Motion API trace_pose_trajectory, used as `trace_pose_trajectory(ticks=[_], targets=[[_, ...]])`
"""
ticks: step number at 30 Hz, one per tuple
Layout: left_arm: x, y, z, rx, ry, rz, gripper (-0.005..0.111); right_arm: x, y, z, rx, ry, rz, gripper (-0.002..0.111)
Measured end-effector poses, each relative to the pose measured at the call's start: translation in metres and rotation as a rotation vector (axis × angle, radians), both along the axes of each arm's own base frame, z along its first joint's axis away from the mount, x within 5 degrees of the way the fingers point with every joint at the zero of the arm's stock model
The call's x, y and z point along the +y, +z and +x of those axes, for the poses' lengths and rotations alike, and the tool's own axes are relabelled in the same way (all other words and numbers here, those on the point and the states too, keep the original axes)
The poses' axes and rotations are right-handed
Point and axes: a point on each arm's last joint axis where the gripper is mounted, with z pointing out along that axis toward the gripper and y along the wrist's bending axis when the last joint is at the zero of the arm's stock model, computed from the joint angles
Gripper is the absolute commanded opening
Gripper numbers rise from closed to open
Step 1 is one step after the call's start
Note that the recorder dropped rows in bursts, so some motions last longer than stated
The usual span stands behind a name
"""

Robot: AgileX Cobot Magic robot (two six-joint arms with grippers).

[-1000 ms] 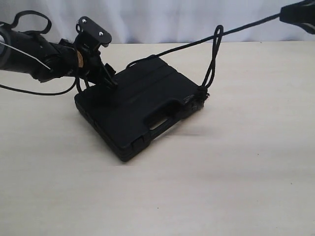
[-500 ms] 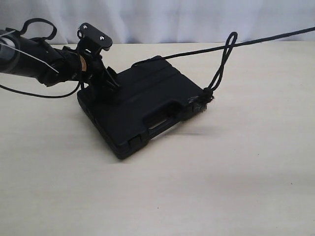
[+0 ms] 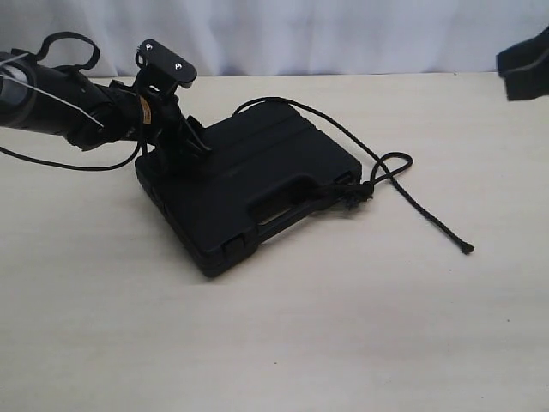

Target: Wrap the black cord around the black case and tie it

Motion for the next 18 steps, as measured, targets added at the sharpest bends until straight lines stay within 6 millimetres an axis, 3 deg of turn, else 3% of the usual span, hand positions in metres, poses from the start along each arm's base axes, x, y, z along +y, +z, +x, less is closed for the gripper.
trace_pose_trajectory(ticks=[3, 8, 12, 18], targets=[[0.0, 0.0, 0.0, 0.0, 0.0, 0.0, 0.054, -0.006, -0.039, 0.047, 0.259, 0.01, -0.096, 0.006], [0.0, 0.0, 0.0, 0.0, 0.0, 0.0, 0.054, -0.009, -0.083, 0.099, 0.419, -0.009, -0.138, 0.027], [0.0, 0.0, 0.0, 0.0, 0.0, 0.0, 0.054, -0.009, -0.126, 0.129, 0.485, -0.026, -0.128, 0.04], [0.0, 0.0, 0.0, 0.0, 0.0, 0.0, 0.054, -0.008, -0.187, 0.163, 0.611, -0.024, -0.114, 0.041]])
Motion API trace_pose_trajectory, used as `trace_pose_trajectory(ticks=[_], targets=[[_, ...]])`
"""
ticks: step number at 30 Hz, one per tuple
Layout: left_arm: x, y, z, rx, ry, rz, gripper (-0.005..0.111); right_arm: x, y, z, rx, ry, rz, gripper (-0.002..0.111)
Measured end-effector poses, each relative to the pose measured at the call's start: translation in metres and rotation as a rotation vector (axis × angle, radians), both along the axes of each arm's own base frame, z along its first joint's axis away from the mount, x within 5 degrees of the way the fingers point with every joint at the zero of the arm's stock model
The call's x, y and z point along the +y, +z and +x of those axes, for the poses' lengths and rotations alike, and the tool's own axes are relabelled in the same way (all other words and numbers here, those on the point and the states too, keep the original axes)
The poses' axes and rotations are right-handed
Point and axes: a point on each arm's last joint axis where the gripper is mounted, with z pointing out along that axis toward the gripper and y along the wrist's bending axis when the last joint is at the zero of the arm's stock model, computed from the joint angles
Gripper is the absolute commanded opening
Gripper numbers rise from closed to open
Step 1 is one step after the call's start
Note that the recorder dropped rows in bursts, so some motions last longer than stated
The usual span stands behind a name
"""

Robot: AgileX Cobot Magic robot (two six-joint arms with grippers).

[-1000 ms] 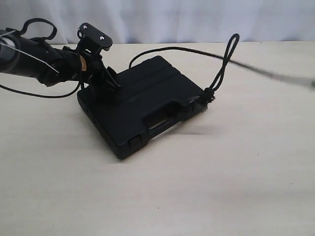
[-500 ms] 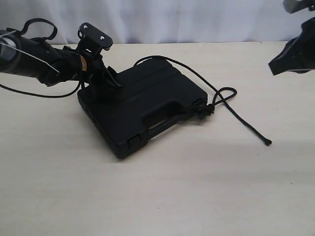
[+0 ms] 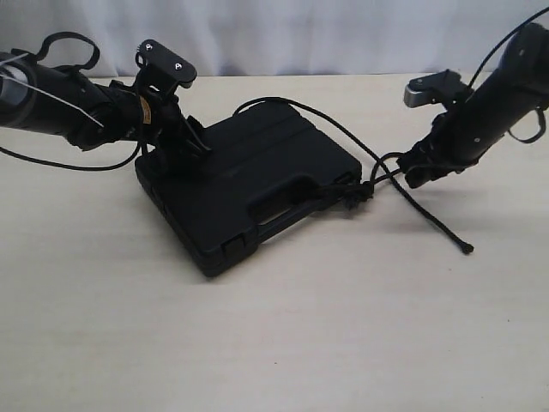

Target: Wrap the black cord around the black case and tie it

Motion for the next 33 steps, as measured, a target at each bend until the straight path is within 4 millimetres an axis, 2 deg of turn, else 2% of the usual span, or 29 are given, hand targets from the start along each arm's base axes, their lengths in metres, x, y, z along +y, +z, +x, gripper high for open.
trace_pose_trajectory(ticks=[4, 11, 13, 15, 17, 21, 25, 28, 33], targets=[[0.0, 0.0, 0.0, 0.0, 0.0, 0.0, 0.054, 0.002, -0.032, 0.022, 0.073, 0.002, 0.019, 0.041], [0.0, 0.0, 0.0, 0.0, 0.0, 0.0, 0.054, 0.011, -0.04, 0.034, 0.056, 0.054, 0.018, 0.041], [0.0, 0.0, 0.0, 0.0, 0.0, 0.0, 0.054, 0.018, -0.041, 0.037, 0.026, 0.075, 0.011, 0.035], [0.0, 0.0, 0.0, 0.0, 0.0, 0.0, 0.054, 0.022, -0.042, 0.038, 0.016, 0.083, 0.008, 0.025], [0.001, 0.0, 0.0, 0.0, 0.002, 0.0, 0.054, 0.021, -0.046, 0.039, 0.02, 0.094, -0.007, 0.006], [0.001, 0.0, 0.0, 0.0, 0.002, 0.0, 0.054, 0.024, -0.045, 0.04, 0.016, 0.12, -0.065, 0.004], [0.001, 0.0, 0.0, 0.0, 0.002, 0.0, 0.054, 0.047, -0.033, 0.032, 0.021, 0.175, -0.076, 0.004], [0.001, 0.0, 0.0, 0.0, 0.002, 0.0, 0.054, 0.069, 0.005, 0.026, -0.066, 0.223, -0.073, 0.004], [0.001, 0.0, 0.0, 0.0, 0.002, 0.0, 0.054, 0.074, 0.052, 0.017, -0.167, 0.208, -0.055, 0.004]])
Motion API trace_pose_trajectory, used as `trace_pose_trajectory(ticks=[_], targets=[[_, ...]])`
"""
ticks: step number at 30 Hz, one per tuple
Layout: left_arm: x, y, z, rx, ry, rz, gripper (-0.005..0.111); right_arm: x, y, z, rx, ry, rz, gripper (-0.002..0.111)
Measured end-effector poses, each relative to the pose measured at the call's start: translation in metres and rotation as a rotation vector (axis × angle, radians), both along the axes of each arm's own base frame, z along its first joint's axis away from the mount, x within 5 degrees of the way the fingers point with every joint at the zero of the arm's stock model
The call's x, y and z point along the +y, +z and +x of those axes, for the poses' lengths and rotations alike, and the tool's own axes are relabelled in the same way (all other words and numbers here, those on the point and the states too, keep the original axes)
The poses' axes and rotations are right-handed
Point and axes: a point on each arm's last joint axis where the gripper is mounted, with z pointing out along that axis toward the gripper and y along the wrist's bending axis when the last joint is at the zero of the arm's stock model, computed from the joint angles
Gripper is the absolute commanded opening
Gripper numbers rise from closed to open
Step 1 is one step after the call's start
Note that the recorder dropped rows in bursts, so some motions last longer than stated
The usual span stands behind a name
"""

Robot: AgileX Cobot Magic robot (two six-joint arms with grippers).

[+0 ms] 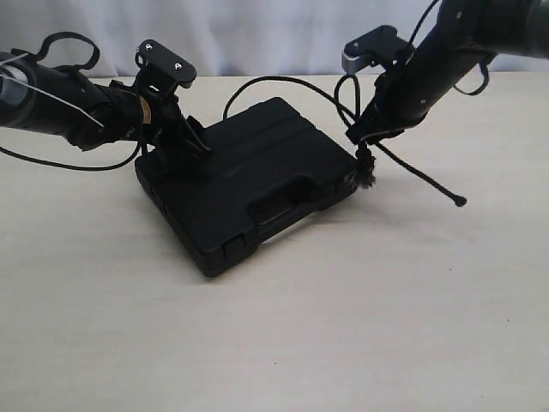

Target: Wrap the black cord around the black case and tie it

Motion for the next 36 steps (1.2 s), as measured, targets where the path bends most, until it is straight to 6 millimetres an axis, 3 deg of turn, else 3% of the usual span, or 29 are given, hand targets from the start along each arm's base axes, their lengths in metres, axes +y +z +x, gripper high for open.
trace_pose_trajectory(ticks=[4, 15, 26, 31, 36], targets=[[0.0, 0.0, 0.0, 0.0, 0.0, 0.0, 0.054, -0.003, 0.019, -0.017, -0.02, -0.002, 0.003, 0.004], [0.0, 0.0, 0.0, 0.0, 0.0, 0.0, 0.054, -0.016, 0.036, -0.084, -0.005, 0.033, -0.016, 0.004], [0.0, 0.0, 0.0, -0.003, -0.018, 0.017, 0.054, -0.026, 0.083, -0.152, -0.078, 0.181, -0.054, 0.004], [0.0, 0.0, 0.0, -0.003, -0.018, 0.017, 0.054, -0.017, 0.108, -0.173, -0.165, 0.204, -0.029, 0.004], [0.0, 0.0, 0.0, -0.003, -0.019, 0.018, 0.054, -0.015, 0.095, -0.171, -0.086, 0.036, 0.031, 0.008]])
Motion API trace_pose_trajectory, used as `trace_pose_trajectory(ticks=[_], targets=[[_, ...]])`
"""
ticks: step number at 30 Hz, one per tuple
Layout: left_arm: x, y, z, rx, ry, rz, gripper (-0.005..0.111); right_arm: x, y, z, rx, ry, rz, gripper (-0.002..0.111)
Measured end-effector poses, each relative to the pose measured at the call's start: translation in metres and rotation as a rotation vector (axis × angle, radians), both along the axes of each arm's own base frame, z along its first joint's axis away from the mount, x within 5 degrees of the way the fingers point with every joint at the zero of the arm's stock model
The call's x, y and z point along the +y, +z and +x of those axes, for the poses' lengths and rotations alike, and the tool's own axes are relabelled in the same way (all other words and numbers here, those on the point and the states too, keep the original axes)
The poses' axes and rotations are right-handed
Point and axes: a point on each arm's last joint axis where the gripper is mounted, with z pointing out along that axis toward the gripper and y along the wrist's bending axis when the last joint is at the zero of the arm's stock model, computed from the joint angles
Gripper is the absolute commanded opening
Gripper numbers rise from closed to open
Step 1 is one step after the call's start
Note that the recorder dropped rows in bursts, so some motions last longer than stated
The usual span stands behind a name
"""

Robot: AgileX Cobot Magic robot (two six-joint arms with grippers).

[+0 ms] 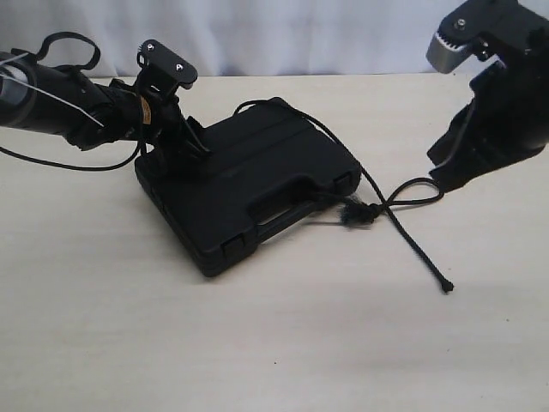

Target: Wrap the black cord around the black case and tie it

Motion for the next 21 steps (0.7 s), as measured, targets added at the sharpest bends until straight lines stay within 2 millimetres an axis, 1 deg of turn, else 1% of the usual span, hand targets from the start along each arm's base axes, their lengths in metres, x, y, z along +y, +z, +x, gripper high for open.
trace_pose_trajectory(ticks=[2, 5, 7, 9, 12, 16, 18, 21], targets=[[0.0, 0.0, 0.0, 0.0, 0.0, 0.0, 0.054, -0.001, -0.017, 0.009, 0.068, -0.093, -0.007, 0.017], [0.0, 0.0, 0.0, 0.0, 0.0, 0.0, 0.054, -0.001, -0.051, 0.028, 0.174, -0.178, -0.06, 0.031], [0.0, 0.0, 0.0, 0.0, 0.0, 0.0, 0.054, 0.001, -0.072, 0.041, 0.234, -0.201, -0.088, 0.035], [0.0, 0.0, 0.0, 0.0, 0.0, 0.0, 0.054, 0.006, -0.091, 0.058, 0.294, -0.218, -0.107, 0.035], [0.0, 0.0, 0.0, 0.0, 0.0, 0.0, 0.054, 0.013, -0.113, 0.087, 0.373, -0.236, -0.136, 0.035], [0.0, 0.0, 0.0, 0.002, 0.001, 0.001, 0.054, 0.017, -0.14, 0.122, 0.466, -0.25, -0.17, 0.035], [0.0, 0.0, 0.0, 0.002, 0.001, 0.002, 0.054, 0.016, -0.155, 0.135, 0.5, -0.25, -0.183, 0.035], [0.0, 0.0, 0.0, 0.003, 0.002, 0.003, 0.054, 0.013, -0.173, 0.147, 0.532, -0.254, -0.195, 0.035]])
